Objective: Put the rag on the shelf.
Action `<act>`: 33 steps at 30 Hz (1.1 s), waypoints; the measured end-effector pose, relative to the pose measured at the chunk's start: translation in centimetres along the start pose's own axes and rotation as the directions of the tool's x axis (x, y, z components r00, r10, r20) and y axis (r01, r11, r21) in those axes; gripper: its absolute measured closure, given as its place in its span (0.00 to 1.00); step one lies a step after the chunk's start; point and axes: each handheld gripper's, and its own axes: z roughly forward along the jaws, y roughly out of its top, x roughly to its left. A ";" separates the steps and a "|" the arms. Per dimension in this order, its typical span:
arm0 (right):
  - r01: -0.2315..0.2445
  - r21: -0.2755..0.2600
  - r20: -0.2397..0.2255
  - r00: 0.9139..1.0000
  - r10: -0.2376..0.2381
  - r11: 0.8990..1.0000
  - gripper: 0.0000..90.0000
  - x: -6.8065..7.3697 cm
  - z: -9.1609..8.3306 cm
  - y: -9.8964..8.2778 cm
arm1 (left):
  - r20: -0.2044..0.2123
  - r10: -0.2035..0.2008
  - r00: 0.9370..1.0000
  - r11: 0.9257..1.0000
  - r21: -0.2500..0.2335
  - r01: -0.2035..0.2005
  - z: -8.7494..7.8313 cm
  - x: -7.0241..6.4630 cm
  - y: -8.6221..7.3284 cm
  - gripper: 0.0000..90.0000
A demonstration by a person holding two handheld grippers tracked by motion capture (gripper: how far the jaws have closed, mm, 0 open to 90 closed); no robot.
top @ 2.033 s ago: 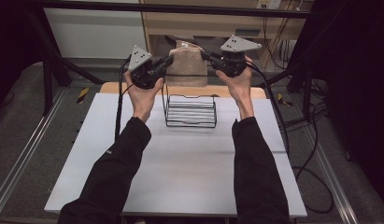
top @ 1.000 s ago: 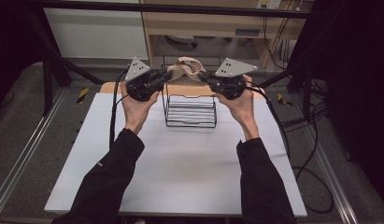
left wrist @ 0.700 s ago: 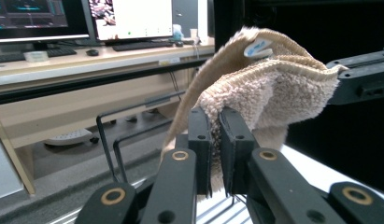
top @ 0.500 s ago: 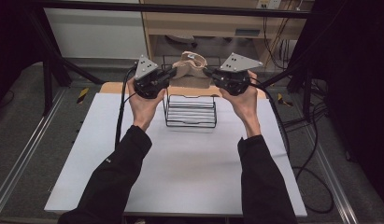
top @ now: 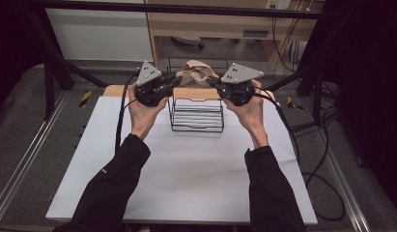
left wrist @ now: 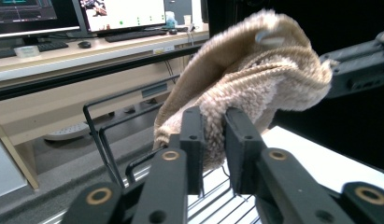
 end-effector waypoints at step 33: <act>-0.040 0.039 -0.054 0.998 0.042 0.998 0.90 0.6 -0.5 -1.8 | 0.078 -0.053 0.996 0.985 0.165 0.040 3.1 -0.9 1.5 1.00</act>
